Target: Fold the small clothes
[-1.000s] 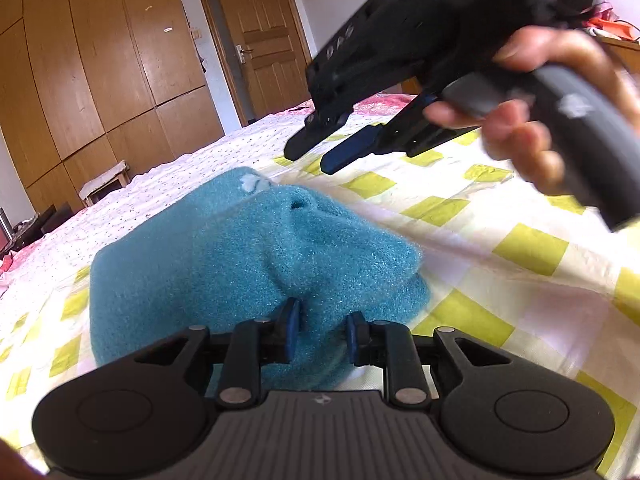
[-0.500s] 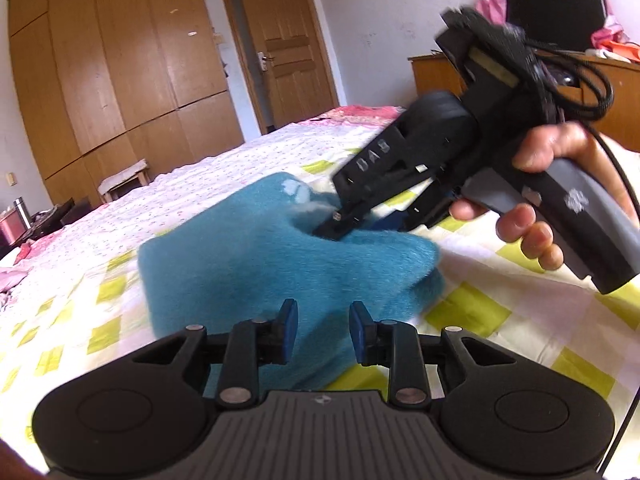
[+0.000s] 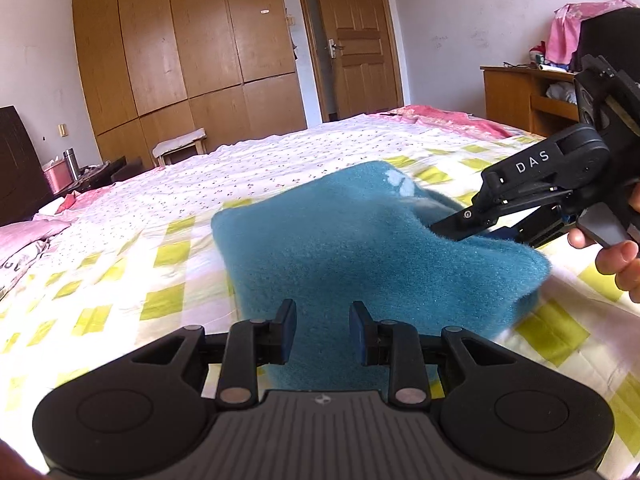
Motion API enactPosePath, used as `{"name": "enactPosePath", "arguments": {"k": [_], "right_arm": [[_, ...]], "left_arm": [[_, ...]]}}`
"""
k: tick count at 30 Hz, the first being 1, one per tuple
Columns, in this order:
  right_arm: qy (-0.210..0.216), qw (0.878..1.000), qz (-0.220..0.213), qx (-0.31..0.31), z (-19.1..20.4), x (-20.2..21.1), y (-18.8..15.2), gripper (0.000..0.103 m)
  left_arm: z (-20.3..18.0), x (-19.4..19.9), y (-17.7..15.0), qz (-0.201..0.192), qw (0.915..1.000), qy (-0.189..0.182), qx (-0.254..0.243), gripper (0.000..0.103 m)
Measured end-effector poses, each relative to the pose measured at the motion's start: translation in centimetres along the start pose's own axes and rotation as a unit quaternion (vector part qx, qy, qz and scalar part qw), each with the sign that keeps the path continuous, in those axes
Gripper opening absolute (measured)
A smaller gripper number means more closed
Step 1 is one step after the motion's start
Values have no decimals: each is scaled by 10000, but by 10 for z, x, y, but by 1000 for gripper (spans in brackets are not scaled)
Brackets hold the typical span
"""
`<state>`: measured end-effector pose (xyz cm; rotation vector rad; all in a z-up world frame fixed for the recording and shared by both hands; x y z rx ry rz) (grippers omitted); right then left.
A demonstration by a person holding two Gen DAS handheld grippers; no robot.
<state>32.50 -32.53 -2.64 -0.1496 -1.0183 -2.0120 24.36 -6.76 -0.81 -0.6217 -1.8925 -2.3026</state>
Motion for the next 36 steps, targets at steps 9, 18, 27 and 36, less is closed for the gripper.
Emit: {"name": "enactPosePath", "arguments": {"k": [9,18,27,36], "right_arm": [[-37,9994,-268,-200,-2,3,1,22],[-80,9925,-1112,-508,-16,38,31,17],[-544,9934,-954,-328,-33,22,22,16],[-946,9894,-1074,232,-27,19,15,14]], "left_arm": [[-7,-12,-2,50,9999,-92,-103,35],[-13,-30,17,-136,9998,-162,-45,40],[-26,-33,7,-96,9992,-43,-381,42],[6,-34,1,390,9935,-175,1057,47]]}}
Point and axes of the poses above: each gripper's, at about its wrist camera, not at the fingertips, and x roughly against the way its jaws point, z to its left, y to its top, the point moved 5 cm from there along -x, roughly the way its jaws point, and after that the axes turned 8 degrees about -z, right-handed, at the moved point
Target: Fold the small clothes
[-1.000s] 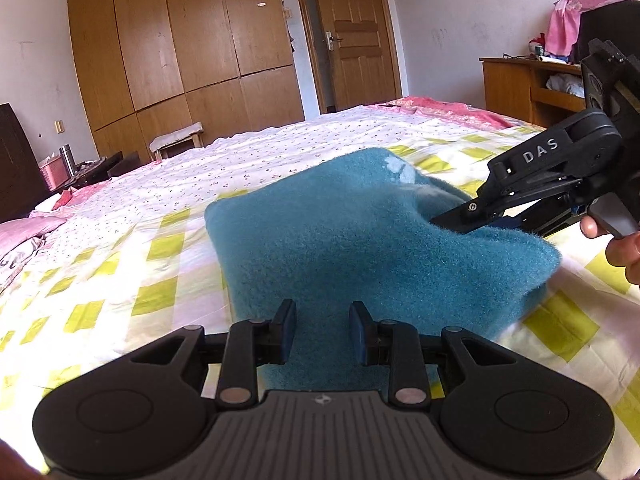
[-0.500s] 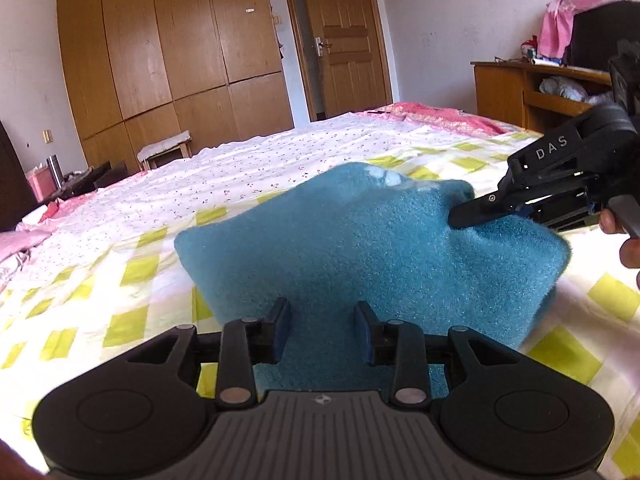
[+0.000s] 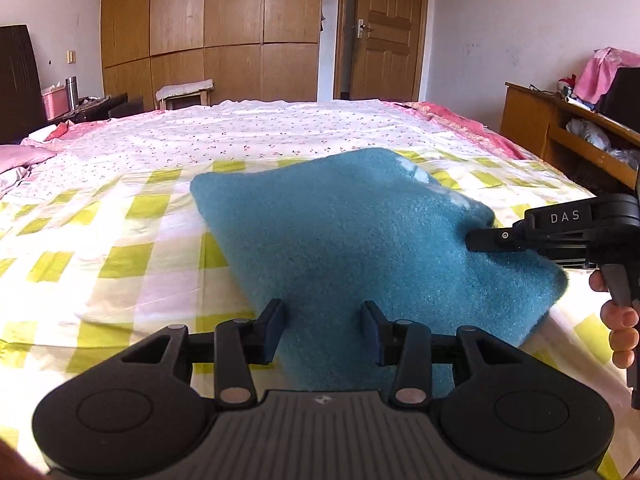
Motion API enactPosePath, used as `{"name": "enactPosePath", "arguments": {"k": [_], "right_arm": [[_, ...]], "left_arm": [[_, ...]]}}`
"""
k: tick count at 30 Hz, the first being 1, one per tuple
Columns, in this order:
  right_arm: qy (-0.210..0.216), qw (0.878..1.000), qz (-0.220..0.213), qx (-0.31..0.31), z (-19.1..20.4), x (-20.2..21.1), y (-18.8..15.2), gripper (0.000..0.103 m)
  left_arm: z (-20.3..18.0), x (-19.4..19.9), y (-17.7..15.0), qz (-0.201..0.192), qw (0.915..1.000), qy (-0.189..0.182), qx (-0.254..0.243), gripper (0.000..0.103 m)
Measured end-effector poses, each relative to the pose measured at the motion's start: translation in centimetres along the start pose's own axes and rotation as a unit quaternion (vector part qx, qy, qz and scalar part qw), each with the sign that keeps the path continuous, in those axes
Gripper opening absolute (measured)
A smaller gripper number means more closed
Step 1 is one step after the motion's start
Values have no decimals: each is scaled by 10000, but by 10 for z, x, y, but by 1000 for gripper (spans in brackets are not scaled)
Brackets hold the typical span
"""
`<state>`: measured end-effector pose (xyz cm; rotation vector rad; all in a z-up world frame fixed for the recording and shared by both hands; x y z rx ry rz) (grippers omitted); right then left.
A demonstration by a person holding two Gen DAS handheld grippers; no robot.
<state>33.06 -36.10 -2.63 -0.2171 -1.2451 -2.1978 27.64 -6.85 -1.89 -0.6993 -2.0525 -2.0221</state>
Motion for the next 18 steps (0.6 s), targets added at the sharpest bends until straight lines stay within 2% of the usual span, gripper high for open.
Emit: {"name": "enactPosePath", "arguments": {"k": [3,5,7,10,13,14,18], "right_arm": [[-231,9987,-221,398,12,12,4,13],[-211,9994,-172,215,6,9,2,13],[-134,9998,-155,61,-2,5,1,14],[-199,9990,-217,323,3,6,0,14],[-262,9963,-349,736,11,10,-1,18],[-248,9954,-424,825,12,13,0,24],[-529,9859,-650,1446,20,17,-1,38]], "left_arm": [[-5,3,2,-28,9999,-106,-39,49],[-4,0,0,12,9999,-99,-13,54],[-2,-8,-5,158,9998,-66,78,69],[0,-17,-8,255,9990,-71,364,73],[-2,-19,-7,263,9992,-79,304,74],[-2,-19,-7,256,9992,-87,279,74],[-1,-18,-6,245,9990,-107,352,74]]}}
Point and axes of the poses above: each gripper's, at about its wrist camera, not at the fingertips, and x roughly against the way its jaws point, z to its left, y to its top, the point moved 5 cm from there along -x, roughly the way its jaws point, and after that the axes turned 8 degrees about -z, right-handed, at the moved point
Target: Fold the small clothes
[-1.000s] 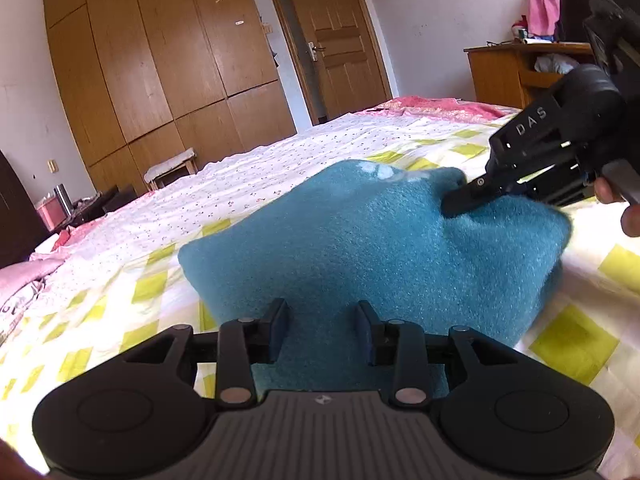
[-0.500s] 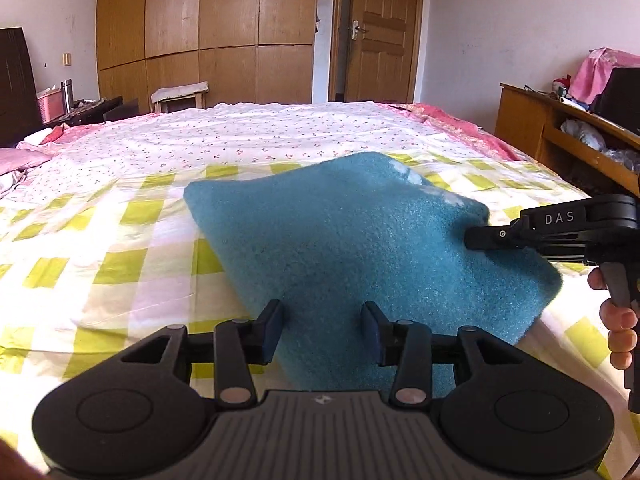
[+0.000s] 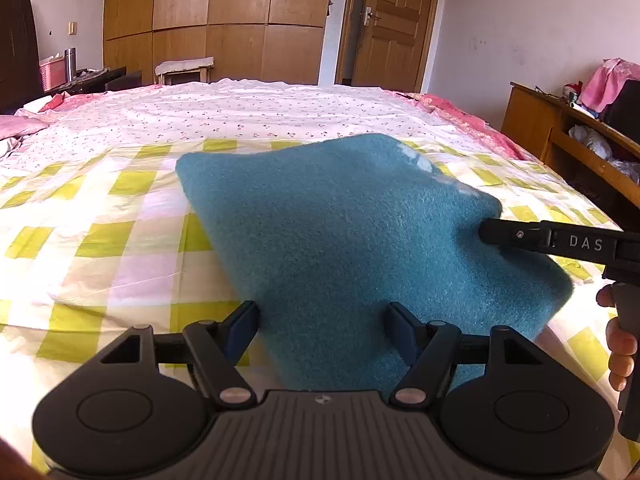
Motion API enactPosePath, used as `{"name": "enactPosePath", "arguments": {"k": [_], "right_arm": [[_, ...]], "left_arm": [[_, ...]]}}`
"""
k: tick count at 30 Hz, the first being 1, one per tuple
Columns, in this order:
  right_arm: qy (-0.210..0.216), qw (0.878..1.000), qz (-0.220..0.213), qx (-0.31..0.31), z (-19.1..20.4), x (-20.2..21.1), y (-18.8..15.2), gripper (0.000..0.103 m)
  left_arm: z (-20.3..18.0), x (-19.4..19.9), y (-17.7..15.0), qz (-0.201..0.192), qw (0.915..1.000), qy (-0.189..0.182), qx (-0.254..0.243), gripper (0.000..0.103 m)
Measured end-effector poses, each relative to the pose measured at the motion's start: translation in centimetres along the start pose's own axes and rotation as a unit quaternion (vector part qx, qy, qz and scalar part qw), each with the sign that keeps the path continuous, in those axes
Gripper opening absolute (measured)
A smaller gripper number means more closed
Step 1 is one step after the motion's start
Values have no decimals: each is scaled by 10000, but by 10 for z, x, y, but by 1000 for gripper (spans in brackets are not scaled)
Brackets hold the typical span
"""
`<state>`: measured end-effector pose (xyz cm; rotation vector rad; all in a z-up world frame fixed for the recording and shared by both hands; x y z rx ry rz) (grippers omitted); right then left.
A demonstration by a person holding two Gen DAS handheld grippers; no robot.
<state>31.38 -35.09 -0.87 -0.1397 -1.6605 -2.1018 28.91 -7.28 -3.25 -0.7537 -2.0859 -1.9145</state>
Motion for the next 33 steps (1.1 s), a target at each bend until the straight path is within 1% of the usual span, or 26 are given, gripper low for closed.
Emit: {"name": "enactPosePath", "arguments": {"k": [1,2,4,5,8,9,10,11,12,14,16,18,19,21,22,25,27,30,31,33], "right_arm": [[-113,9998,-27,151,1,-1,-1,46],[-257,9992,-57,310,2,-2,-1,59],[-334,9983,-83,464,-1,-4,-3,65],[-301,9989,-3,370,-4,-8,-4,66],[-36,9993,347,-145,-14,-21,-9,66],[111,9978,497,-435,-18,-24,-11,63],[290,9944,636,-792,-21,-27,-13,55],[353,9911,709,-1073,-25,-28,-14,54],[390,9897,733,-1163,-26,-27,-15,52],[506,9863,818,-1344,-24,-23,-18,44],[632,9817,950,-1522,-19,-16,-23,40],[761,9757,1134,-1711,-13,-10,-30,38],[851,9722,1227,-1805,-8,-6,-33,37],[1026,9670,1428,-1843,6,8,-43,35],[1052,9660,1524,-1805,11,16,-48,35],[1062,9638,1696,-1765,22,43,-64,34],[921,9667,1722,-1657,25,58,-68,34],[524,9775,1500,-1386,23,70,-59,40],[429,9790,1388,-1432,20,76,-54,42],[363,9790,1170,-1628,18,85,-45,43]], "left_arm": [[0,0,0,-4,10000,-3,-6,73],[0,0,0,-6,10000,-11,-25,73],[1,0,-1,-16,10000,-42,-50,74],[0,-1,-1,-18,10000,-45,-51,74],[-1,-3,-1,-22,9999,-33,-94,76],[-1,-3,-1,-14,9999,-47,-98,76],[0,-2,0,-1,9999,-68,-97,76],[1,-2,0,17,9999,-110,-90,76],[2,-1,-1,32,9998,-155,-77,75],[4,3,-2,81,9997,-212,-95,72],[6,9,-4,108,9996,-242,-122,66],[10,19,-8,175,9992,-338,-77,63],[10,25,-10,187,9992,-346,-116,63],[9,39,-16,210,9988,-282,-341,63],[10,46,-20,254,9985,-293,-376,63],[11,65,-29,321,9982,-381,-338,63],[7,76,-34,335,9974,-479,-413,63],[-1,83,-40,306,9961,-530,-627,63],[-2,85,-40,264,9959,-517,-697,63],[1,88,-36,198,9965,-481,-655,63]]}}
Point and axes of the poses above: each gripper's, at about its wrist camera, not at the fingertips, and x roughly against the way its jaws point, z to its left, y to its top, the point moved 5 cm from there along -x, roughly the way its jaws point, and after that the axes turned 8 degrees about -z, right-handed, at the moved point
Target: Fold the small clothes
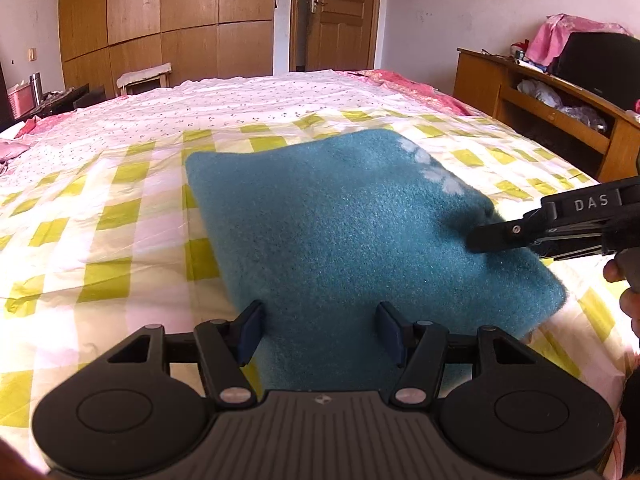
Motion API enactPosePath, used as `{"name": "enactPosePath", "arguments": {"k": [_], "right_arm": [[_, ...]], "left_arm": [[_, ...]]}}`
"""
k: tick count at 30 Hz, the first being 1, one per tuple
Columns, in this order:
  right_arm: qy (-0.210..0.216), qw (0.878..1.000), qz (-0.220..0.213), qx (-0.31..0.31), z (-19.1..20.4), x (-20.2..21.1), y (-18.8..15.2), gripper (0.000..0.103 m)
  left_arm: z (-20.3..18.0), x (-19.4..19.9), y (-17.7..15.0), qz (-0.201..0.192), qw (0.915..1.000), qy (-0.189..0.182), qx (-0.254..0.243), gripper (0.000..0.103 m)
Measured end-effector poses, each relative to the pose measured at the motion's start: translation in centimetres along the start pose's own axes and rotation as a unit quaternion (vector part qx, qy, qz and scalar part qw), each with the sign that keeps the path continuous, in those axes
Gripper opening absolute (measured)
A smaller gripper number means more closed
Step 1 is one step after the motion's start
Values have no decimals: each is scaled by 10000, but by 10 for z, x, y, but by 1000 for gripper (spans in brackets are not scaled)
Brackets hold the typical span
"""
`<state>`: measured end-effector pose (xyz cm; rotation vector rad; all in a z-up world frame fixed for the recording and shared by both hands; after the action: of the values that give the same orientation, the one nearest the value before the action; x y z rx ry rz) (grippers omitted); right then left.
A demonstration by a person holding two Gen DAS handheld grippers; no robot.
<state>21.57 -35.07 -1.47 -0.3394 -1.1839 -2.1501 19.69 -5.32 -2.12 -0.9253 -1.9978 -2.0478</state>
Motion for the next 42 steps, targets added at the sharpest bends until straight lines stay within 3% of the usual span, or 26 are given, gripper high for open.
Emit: {"name": "enactPosePath", "arguments": {"k": [4,7,15,17,20,23,26,29,31,35,37,42], "right_arm": [[-306,9979,-468,316,7,15,7,43],[-251,9962,-679,478,14,20,14,43],[36,9992,83,381,13,-41,18,43],[213,9997,88,69,7,-41,19,31],[670,9972,-167,-283,6,-23,30,26],[1043,9920,-550,-451,11,-1,44,25],[811,9933,-668,-480,-2,-4,46,25],[205,9974,-430,-533,-32,-26,38,24],[167,9976,-392,-546,-38,-32,35,24],[155,9967,-386,-698,-46,-37,31,24],[215,9963,-384,-740,-47,-37,30,24],[47,9978,-658,-55,-24,-24,29,29]], "left_arm": [[9,18,7,-295,9991,271,-107,63],[1,35,10,-551,9974,305,-361,63],[-59,33,-2,-595,9897,-168,-1292,63],[-70,26,-3,-542,9872,-218,-1482,63],[-76,19,7,-605,9878,-306,-1400,63],[-77,21,26,-910,9875,-321,-1249,63],[-72,6,36,-935,9888,-260,-1131,63],[-60,-26,26,-523,9951,-185,-817,62],[-57,-36,19,-438,9964,-191,-700,62],[-71,-37,14,-476,9920,14,-1171,62],[-70,-35,15,-467,9924,-5,-1143,63],[-59,-19,30,-625,9937,66,-929,63]]}}
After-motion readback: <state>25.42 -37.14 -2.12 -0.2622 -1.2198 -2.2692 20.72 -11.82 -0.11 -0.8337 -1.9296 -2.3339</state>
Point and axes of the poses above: each gripper's, at about its wrist camera, not at the fingertips, and x roughly against the way its jaws point, z to its left, y to its top, the point moved 5 cm from there along -x, roughly the way its jaws point, and after that the axes turned 8 degrees about -z, right-handed, at the moved point
